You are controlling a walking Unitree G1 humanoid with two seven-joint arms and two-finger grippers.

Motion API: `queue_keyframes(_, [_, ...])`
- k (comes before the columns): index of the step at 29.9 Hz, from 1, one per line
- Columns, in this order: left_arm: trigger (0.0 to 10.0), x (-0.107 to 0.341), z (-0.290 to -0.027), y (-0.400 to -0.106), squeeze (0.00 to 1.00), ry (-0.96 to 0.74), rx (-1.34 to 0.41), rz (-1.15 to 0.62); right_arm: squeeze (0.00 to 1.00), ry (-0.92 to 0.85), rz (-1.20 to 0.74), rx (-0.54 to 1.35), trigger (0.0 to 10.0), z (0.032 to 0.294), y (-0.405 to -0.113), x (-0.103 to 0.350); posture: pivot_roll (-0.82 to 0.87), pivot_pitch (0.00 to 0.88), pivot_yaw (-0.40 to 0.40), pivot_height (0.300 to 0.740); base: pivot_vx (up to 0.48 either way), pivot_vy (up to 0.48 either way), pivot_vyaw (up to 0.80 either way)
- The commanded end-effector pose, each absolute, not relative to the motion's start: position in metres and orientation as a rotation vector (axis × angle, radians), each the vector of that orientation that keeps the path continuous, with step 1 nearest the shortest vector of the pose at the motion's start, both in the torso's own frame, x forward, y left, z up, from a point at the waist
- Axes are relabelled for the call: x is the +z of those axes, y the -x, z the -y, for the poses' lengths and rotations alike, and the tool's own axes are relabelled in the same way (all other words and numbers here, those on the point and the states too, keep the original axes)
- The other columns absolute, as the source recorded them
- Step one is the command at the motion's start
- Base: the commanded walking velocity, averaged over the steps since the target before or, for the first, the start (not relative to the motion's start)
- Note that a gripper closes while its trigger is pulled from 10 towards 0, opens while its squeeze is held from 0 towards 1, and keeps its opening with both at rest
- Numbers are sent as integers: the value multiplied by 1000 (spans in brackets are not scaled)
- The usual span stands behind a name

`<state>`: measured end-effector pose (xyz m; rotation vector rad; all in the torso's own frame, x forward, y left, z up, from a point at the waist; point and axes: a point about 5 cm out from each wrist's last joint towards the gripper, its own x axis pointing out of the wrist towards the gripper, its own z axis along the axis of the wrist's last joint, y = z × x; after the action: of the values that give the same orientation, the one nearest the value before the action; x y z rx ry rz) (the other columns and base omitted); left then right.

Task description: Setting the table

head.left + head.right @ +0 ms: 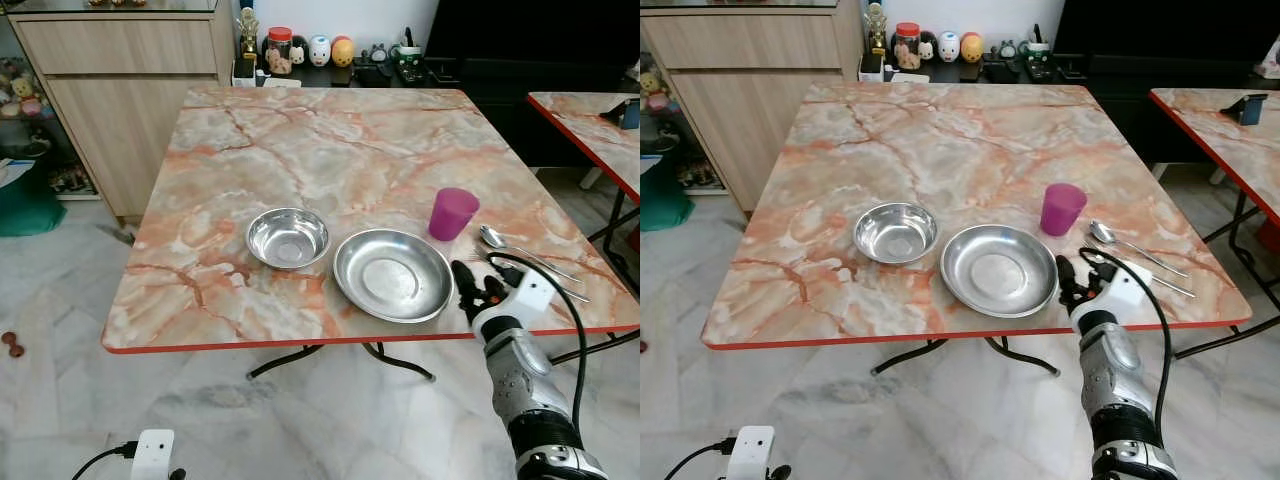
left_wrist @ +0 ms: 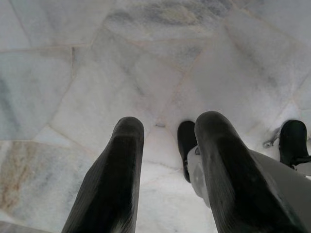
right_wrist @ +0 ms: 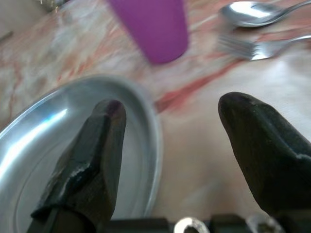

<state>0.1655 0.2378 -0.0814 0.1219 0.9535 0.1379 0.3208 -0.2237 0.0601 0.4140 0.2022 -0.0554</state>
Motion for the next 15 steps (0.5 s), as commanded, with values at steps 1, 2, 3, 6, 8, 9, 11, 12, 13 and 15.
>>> queue_keyframes(1, [10000,-83,-232,-166,0,-125,129,-960,0,-391,-220,-24,10000,223,-327,65,-31,0,-59,740,0,0,0])
queue_keyframes(2, [10000,-83,-232,-166,0,-125,129,-959,0,-392,-221,-22,10000,223,-329,66,-31,0,-59,740,0,0,0])
queue_keyframes(3, [10000,-83,-232,-166,0,-125,129,-959,0,-392,-220,-20,10000,224,-330,68,-32,0,-60,740,0,0,0])
queue_keyframes(6, [10000,-83,-232,-166,0,-126,130,-960,0,-397,-217,-9,10000,225,-333,71,-30,0,-60,740,0,0,0])
queue_keyframes(8, [10000,-83,-234,-166,0,-126,132,-960,0,-396,-218,-7,10000,225,-334,71,-29,0,-60,740,0,0,0])
queue_keyframes(9, [10000,-82,-236,-164,0,-127,134,-962,0,-390,-223,-10,10000,225,-335,71,-27,0,-62,740,0,0,0])
queue_keyframes(11, [10000,-82,-237,-164,0,-128,135,-964,0,-385,-226,-11,10000,225,-335,71,-27,0,-62,740,0,0,0])
queue_keyframes(12, [10000,-82,-239,-163,0,-128,138,-965,0,-389,-228,-11,10000,225,-335,71,-25,0,-64,740,0,0,0])
queue_keyframes(13, [10000,-82,-240,-162,0,-129,140,-966,0,-392,-229,-10,10000,225,-335,70,-25,0,-64,740,0,0,0])
queue_keyframes(15, [10000,-82,-241,-161,0,-129,142,-968,0,-397,-228,-11,10000,225,-334,70,-25,0,-64,740,0,0,0])
